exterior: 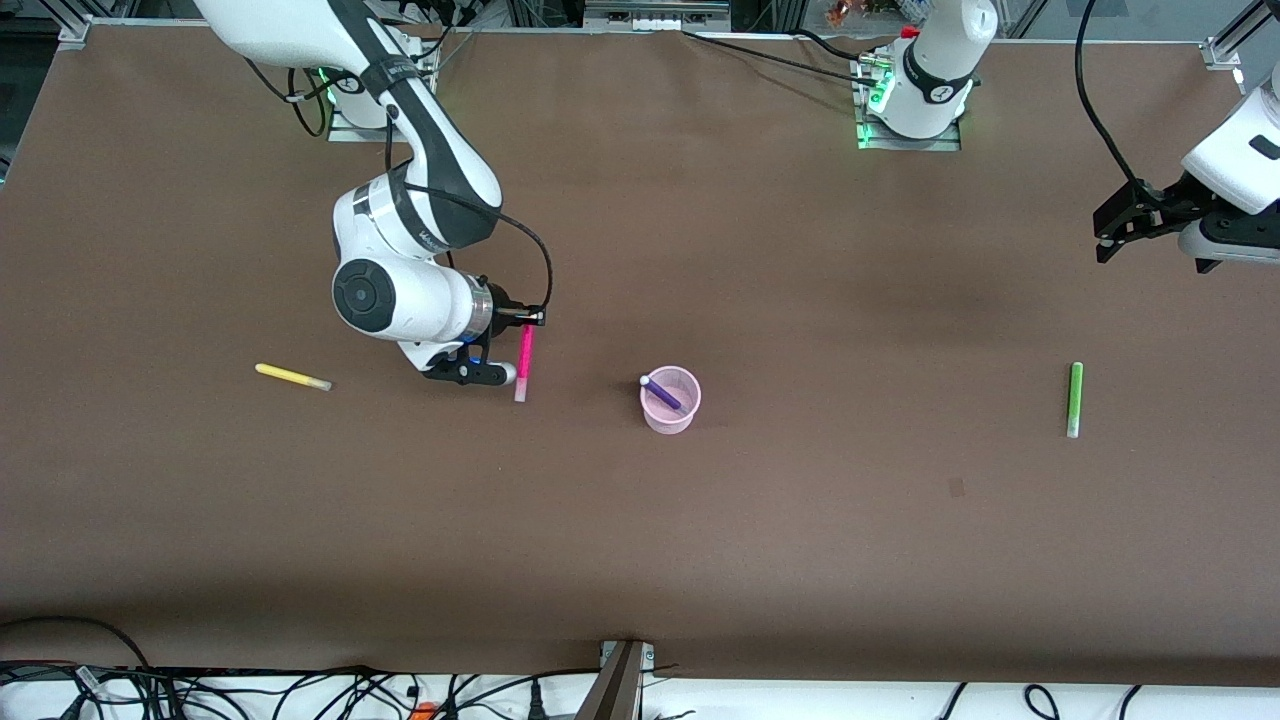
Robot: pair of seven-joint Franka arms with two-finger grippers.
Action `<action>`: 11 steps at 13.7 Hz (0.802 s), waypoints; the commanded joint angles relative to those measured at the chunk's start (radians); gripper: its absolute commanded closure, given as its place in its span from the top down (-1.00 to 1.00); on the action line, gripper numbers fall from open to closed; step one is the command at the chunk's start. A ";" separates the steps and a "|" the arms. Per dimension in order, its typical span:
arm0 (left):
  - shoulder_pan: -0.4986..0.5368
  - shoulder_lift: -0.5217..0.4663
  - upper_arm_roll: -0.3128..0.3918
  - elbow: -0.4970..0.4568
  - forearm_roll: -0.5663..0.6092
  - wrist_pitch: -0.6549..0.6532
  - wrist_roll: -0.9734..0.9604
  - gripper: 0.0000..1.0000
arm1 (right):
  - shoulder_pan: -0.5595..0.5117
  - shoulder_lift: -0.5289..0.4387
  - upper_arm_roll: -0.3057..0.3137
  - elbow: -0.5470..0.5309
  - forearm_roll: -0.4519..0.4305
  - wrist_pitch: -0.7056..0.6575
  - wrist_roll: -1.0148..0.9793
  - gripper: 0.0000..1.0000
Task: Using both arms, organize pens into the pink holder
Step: 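Carry the pink marker over the pink cup with the right gripper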
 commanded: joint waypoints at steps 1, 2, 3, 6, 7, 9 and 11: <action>0.020 -0.009 -0.014 0.000 -0.017 -0.020 0.002 1.00 | 0.019 0.032 0.001 0.067 0.125 -0.057 0.105 -1.00; 0.020 -0.009 -0.014 0.001 -0.017 -0.023 -0.001 1.00 | 0.030 0.032 0.001 0.069 0.171 -0.058 0.141 -1.00; 0.020 -0.007 -0.011 0.001 -0.019 -0.023 -0.006 1.00 | 0.044 0.034 0.001 0.070 0.220 -0.058 0.184 -1.00; 0.020 -0.007 -0.013 0.008 -0.020 -0.033 -0.009 1.00 | 0.094 0.064 0.001 0.089 0.343 -0.041 0.295 -1.00; 0.020 -0.006 -0.013 0.020 -0.020 -0.053 -0.011 1.00 | 0.107 0.084 0.001 0.118 0.369 -0.038 0.332 -1.00; 0.020 -0.002 -0.014 0.021 -0.054 -0.066 -0.046 1.00 | 0.113 0.123 0.001 0.171 0.435 -0.036 0.423 -1.00; 0.019 -0.001 -0.014 0.021 -0.059 -0.066 -0.055 1.00 | 0.128 0.143 0.001 0.198 0.542 -0.007 0.479 -1.00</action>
